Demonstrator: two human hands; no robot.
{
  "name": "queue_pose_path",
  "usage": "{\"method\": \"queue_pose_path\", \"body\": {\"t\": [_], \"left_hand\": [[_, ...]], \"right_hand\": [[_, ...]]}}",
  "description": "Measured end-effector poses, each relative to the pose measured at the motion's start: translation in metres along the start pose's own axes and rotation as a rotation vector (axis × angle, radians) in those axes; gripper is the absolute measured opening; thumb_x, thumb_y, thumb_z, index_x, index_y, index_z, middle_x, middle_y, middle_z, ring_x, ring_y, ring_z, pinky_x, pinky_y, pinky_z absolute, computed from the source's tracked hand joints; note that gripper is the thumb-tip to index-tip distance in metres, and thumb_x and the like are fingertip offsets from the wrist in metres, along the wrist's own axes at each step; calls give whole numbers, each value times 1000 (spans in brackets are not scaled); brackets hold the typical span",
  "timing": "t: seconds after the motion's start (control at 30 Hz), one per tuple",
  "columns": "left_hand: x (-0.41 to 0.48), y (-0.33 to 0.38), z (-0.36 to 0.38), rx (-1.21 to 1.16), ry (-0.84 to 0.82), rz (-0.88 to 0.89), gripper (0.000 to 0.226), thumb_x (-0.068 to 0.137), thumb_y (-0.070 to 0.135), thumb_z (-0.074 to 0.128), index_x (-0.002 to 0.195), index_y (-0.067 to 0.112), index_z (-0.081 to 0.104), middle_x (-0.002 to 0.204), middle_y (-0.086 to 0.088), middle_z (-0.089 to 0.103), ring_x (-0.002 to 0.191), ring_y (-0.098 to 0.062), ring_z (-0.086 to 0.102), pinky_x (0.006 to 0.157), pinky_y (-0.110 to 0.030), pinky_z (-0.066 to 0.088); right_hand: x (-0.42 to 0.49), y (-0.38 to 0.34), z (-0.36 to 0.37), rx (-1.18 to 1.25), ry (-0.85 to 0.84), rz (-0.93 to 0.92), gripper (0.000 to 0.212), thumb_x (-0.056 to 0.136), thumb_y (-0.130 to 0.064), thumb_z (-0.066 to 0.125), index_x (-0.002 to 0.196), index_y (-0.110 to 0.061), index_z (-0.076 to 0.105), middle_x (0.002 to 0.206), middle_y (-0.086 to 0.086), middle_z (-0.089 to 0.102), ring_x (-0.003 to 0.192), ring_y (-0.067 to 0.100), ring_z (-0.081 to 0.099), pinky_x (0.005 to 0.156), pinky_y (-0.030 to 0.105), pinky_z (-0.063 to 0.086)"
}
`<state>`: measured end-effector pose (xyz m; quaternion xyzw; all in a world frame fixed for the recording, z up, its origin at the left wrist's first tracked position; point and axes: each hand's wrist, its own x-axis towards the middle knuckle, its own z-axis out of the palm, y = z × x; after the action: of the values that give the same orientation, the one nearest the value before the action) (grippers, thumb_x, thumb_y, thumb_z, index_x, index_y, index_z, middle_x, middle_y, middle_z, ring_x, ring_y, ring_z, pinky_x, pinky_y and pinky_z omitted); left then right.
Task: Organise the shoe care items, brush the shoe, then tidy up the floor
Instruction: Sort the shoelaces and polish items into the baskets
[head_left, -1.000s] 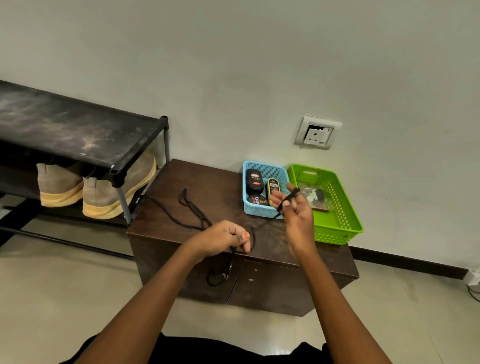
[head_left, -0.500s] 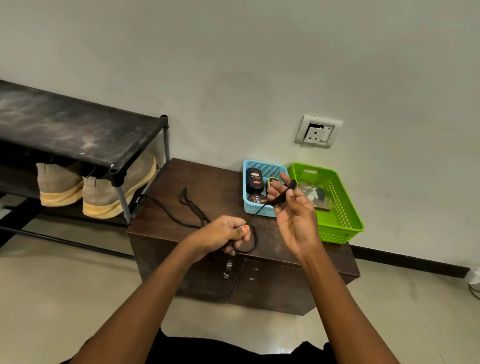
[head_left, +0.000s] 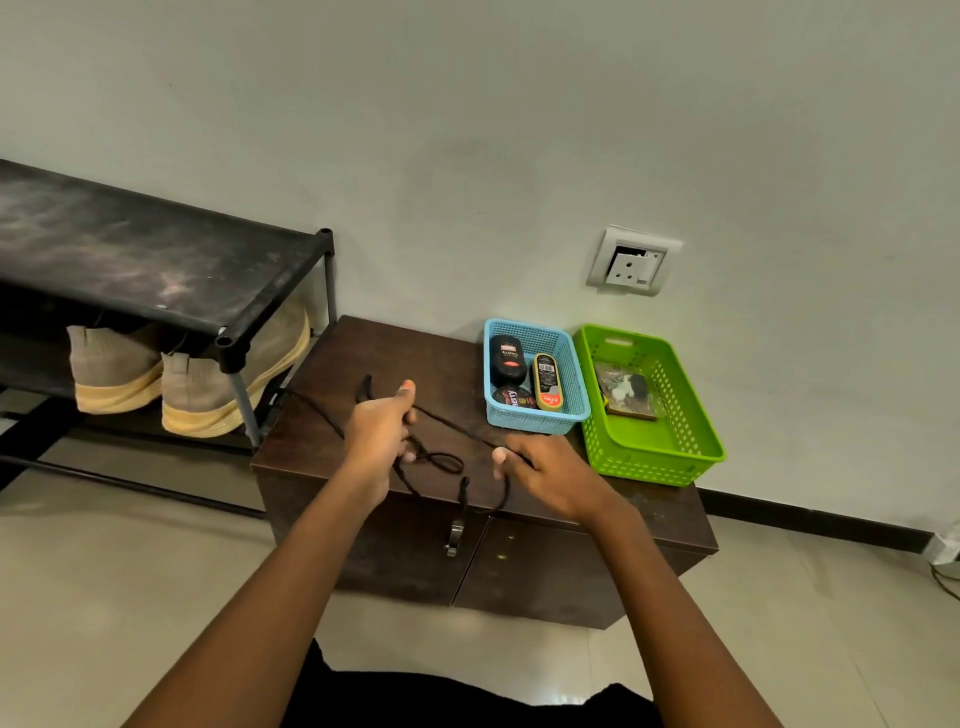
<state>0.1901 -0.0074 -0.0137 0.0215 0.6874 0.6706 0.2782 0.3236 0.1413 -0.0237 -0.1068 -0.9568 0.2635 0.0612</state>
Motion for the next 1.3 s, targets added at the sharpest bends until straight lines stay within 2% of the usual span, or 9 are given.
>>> {"method": "queue_pose_path", "body": {"t": [0.2, 0.33, 0.47, 0.7, 0.83, 0.93, 1.03, 1.17, 1.3], "left_hand": [[3, -14, 2, 652, -333, 383, 39, 81, 44, 67, 116, 33, 55, 132, 5, 48, 122, -14, 42, 103, -33, 36], [-14, -17, 22, 225, -796, 429, 21, 85, 20, 64, 105, 25, 59, 94, 5, 68, 90, -9, 63, 84, -21, 46], [-16, -17, 22, 167, -683, 433, 19, 98, 10, 45, 85, 12, 59, 49, 8, 53, 43, -4, 47, 61, -30, 43], [-8, -20, 17, 375, -775, 348, 38, 100, 9, 38, 71, 10, 62, 47, 7, 56, 46, -2, 50, 53, -15, 43], [-12, -22, 18, 514, -963, 284, 37, 100, 8, 39, 74, 12, 65, 59, 11, 64, 60, 0, 56, 66, -13, 44], [-15, -15, 14, 347, -910, 225, 36, 100, 11, 38, 76, 9, 64, 55, 6, 59, 57, -6, 56, 64, -17, 44], [-14, -6, 7, 190, -792, 244, 35, 100, 15, 37, 78, 6, 63, 52, 3, 53, 52, -10, 53, 59, -19, 46], [-6, -4, 5, 110, -455, 190, 36, 100, 19, 39, 73, 6, 58, 57, -3, 51, 43, -7, 49, 52, -17, 43], [-3, -12, 6, 293, -571, 128, 38, 100, 21, 41, 68, 7, 56, 61, -5, 54, 48, -8, 51, 52, -17, 45]], "right_hand": [[-1, -22, -19, 1023, 87, 133, 40, 90, -33, 45, 59, -10, 57, 38, -7, 27, 38, 8, 20, 42, 17, 24], [4, -39, -27, 1120, 79, 110, 40, 95, -31, 46, 63, -9, 51, 39, -10, 23, 38, 6, 15, 41, 18, 21], [4, -42, -29, 1199, 185, 139, 38, 94, -30, 41, 65, -7, 48, 38, -11, 22, 34, 3, 15, 38, 17, 20], [-3, -19, -45, 1829, 481, 15, 36, 89, -23, 40, 80, -10, 73, 52, -5, 48, 47, 6, 47, 54, 19, 47], [-1, -2, -37, 1671, 617, -13, 31, 86, -16, 44, 107, -6, 64, 87, 4, 71, 85, 15, 68, 83, 25, 55], [-7, 19, -20, 687, 593, 116, 32, 96, -33, 45, 121, -15, 52, 106, -1, 70, 101, 16, 64, 89, 27, 48], [-14, 21, -7, 43, 225, 136, 53, 94, -56, 29, 105, -14, 60, 87, 3, 70, 82, 18, 64, 76, 34, 47], [-15, 2, -12, 515, -125, 160, 59, 95, -54, 32, 80, -9, 67, 46, -7, 40, 45, 9, 42, 56, 24, 40], [-12, -26, -33, 1329, 116, 9, 38, 92, -31, 43, 88, -3, 67, 47, -4, 41, 44, 10, 44, 58, 24, 47]]}}
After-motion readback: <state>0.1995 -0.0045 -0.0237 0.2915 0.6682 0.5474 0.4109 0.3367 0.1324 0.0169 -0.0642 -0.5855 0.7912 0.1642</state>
